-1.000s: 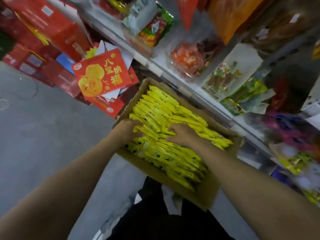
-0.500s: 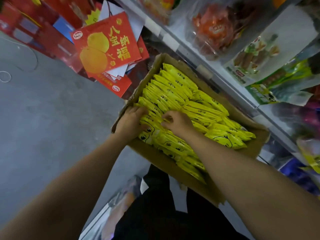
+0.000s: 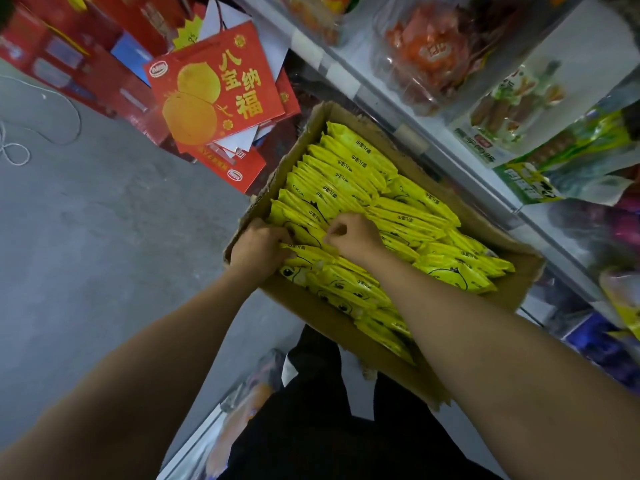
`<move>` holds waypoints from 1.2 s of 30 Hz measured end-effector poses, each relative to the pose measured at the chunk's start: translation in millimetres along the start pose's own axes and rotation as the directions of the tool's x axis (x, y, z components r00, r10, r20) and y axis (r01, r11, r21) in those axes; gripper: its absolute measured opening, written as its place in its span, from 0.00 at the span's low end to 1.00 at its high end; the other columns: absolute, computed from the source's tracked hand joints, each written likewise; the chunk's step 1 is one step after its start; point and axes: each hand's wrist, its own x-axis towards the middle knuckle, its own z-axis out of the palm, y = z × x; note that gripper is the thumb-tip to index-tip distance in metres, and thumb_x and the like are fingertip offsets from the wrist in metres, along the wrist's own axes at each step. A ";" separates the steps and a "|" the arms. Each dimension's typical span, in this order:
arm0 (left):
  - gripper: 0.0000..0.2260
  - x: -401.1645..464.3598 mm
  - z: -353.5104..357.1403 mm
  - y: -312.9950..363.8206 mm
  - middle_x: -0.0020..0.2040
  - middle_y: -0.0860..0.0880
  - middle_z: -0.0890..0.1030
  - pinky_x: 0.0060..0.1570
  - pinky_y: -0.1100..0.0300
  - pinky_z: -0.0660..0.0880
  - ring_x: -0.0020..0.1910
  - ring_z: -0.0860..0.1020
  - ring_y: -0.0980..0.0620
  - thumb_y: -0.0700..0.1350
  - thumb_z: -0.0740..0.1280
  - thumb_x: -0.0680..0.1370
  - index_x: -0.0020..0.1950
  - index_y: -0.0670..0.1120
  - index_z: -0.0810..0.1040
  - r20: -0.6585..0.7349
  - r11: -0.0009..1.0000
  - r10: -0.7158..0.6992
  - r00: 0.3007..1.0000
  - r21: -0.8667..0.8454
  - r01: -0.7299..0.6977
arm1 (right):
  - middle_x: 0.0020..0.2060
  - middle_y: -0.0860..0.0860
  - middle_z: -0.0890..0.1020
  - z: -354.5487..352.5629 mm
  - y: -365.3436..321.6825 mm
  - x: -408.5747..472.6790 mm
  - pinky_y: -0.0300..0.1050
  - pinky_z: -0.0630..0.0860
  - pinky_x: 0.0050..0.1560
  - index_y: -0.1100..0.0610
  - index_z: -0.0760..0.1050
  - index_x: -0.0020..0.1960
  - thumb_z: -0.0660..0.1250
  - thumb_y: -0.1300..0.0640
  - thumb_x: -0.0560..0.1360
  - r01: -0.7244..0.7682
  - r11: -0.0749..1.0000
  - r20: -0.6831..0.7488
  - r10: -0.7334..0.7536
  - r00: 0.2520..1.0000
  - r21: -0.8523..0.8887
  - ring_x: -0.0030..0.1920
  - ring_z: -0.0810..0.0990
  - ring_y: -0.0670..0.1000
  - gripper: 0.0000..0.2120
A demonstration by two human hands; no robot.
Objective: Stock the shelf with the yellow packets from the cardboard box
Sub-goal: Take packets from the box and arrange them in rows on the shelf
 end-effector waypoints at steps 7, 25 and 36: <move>0.09 -24.3 -16.0 42.9 0.46 0.46 0.81 0.49 0.55 0.68 0.55 0.74 0.44 0.50 0.76 0.71 0.43 0.47 0.80 -0.064 0.988 0.016 0.998 -0.150 -0.026 | 0.43 0.52 0.77 -72.7 17.6 -40.5 0.43 0.69 0.41 0.50 0.71 0.42 0.70 0.57 0.76 0.017 0.943 -0.028 -0.008 1.000 0.331 0.43 0.74 0.50 0.09; 0.09 -173.9 -17.4 324.2 0.37 0.54 0.78 0.42 0.60 0.68 0.38 0.73 0.57 0.50 0.68 0.79 0.40 0.50 0.76 -0.235 0.652 0.181 0.955 -0.698 -0.296 | 0.32 0.48 0.83 -284.0 166.3 -305.8 0.43 0.75 0.39 0.54 0.81 0.41 0.63 0.68 0.71 0.404 0.681 -0.557 0.008 0.830 0.611 0.35 0.79 0.51 0.12; 0.12 -260.3 -5.7 525.7 0.43 0.45 0.86 0.34 0.55 0.82 0.37 0.84 0.51 0.49 0.64 0.78 0.50 0.41 0.81 0.031 0.262 0.464 0.885 -0.960 -0.103 | 0.31 0.52 0.80 -394.4 242.9 -467.0 0.42 0.74 0.32 0.57 0.76 0.43 0.61 0.65 0.77 0.727 0.342 -0.792 0.097 0.603 0.596 0.30 0.77 0.51 0.08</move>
